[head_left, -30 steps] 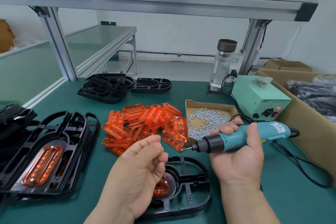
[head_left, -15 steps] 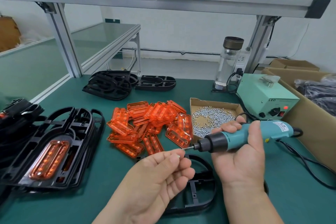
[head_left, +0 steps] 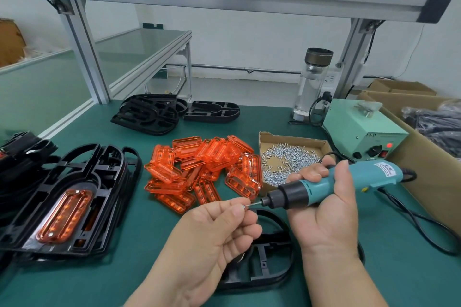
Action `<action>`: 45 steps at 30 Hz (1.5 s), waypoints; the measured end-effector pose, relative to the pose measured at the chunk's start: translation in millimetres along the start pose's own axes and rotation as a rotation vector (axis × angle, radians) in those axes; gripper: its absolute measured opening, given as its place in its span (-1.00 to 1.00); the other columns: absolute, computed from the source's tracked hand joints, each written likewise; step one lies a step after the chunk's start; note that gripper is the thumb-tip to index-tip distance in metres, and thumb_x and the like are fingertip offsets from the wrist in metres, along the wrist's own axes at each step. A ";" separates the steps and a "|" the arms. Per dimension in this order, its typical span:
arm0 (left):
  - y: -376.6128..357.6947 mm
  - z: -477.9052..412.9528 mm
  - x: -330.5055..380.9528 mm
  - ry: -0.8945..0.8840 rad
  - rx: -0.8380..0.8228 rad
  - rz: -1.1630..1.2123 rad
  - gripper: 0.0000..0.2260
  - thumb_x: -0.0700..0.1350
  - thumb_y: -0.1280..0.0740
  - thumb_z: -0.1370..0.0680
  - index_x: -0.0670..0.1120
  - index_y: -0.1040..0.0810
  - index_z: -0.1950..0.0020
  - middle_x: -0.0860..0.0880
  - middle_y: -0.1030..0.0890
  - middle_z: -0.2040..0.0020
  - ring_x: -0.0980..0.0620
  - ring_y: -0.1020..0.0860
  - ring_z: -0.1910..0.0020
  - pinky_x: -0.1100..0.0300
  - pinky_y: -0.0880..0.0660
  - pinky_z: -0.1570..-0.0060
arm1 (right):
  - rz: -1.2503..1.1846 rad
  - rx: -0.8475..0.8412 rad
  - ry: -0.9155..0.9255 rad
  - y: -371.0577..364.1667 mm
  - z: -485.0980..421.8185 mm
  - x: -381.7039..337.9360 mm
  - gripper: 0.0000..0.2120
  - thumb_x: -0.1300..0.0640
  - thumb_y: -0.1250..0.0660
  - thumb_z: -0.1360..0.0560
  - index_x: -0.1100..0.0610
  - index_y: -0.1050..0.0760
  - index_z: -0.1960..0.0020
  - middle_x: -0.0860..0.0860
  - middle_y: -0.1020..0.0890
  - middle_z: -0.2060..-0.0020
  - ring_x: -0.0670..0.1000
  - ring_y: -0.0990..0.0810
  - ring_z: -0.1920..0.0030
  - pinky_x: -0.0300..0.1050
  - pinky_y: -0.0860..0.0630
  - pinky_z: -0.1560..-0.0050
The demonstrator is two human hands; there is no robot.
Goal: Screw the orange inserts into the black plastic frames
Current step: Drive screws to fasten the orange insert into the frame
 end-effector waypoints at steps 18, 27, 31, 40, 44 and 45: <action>4.0 -0.4 19.9 -0.415 0.159 -0.752 -0.85 -0.16 -0.32 -0.54 0.03 -0.63 0.17 0.10 -0.66 0.32 0.17 -0.63 0.35 0.39 -0.50 0.38 | 0.014 0.003 0.021 0.3 1.0 3.2 -0.86 0.00 -0.34 -0.41 -0.01 -0.41 0.09 -0.14 -0.42 0.36 -0.17 -0.42 0.42 -0.22 -0.38 0.16; 6.0 -5.9 27.3 -0.440 0.129 -0.873 -0.85 -0.14 -0.35 -0.52 0.10 -0.61 0.18 0.17 -0.65 0.28 0.20 -0.62 0.31 0.41 -0.50 0.36 | 0.016 -0.009 0.024 -0.1 2.3 3.1 -0.90 0.01 -0.34 -0.43 -0.01 -0.44 0.17 -0.14 -0.43 0.36 -0.16 -0.43 0.40 -0.26 -0.43 0.21; 9.5 -7.9 21.9 -0.373 0.139 -0.721 -0.90 -0.15 -0.38 -0.49 -0.01 -0.64 0.21 0.06 -0.67 0.33 0.16 -0.63 0.36 0.40 -0.48 0.40 | 0.008 -0.010 0.032 -0.6 2.6 3.0 -0.91 0.00 -0.33 -0.44 -0.01 -0.46 0.17 -0.14 -0.42 0.36 -0.16 -0.42 0.40 -0.24 -0.41 0.19; 8.0 -5.9 14.4 -0.354 0.149 -0.566 -0.89 -0.20 -0.39 -0.49 -0.03 -0.65 0.21 -0.01 -0.67 0.34 0.07 -0.65 0.36 0.38 -0.49 0.41 | 0.018 0.017 0.036 -0.5 3.8 4.0 -0.87 -0.01 -0.32 -0.42 -0.01 -0.40 0.10 -0.15 -0.41 0.37 -0.17 -0.41 0.42 -0.23 -0.39 0.18; 8.0 -3.8 14.8 -0.367 0.139 -0.574 -0.90 -0.20 -0.39 -0.49 -0.02 -0.65 0.18 0.01 -0.68 0.33 0.08 -0.65 0.35 0.38 -0.50 0.38 | 0.025 0.010 0.039 -0.7 5.5 3.9 -0.85 -0.02 -0.33 -0.42 -0.02 -0.41 0.08 -0.15 -0.41 0.36 -0.17 -0.42 0.42 -0.25 -0.44 0.24; 8.3 -3.2 15.2 -0.368 0.131 -0.579 -0.90 -0.20 -0.40 -0.48 -0.01 -0.65 0.17 0.01 -0.68 0.32 0.09 -0.66 0.33 0.37 -0.51 0.37 | 0.028 0.009 0.042 -0.5 5.8 3.6 -0.85 -0.02 -0.33 -0.42 -0.02 -0.41 0.09 -0.15 -0.41 0.36 -0.17 -0.42 0.42 -0.26 -0.45 0.24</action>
Point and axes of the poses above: each hand's wrist, its own z-axis away from the middle knuckle, its own y-axis out of the back of the hand, x = y × z, the point moved 5 cm from there along -z, towards the middle knuckle
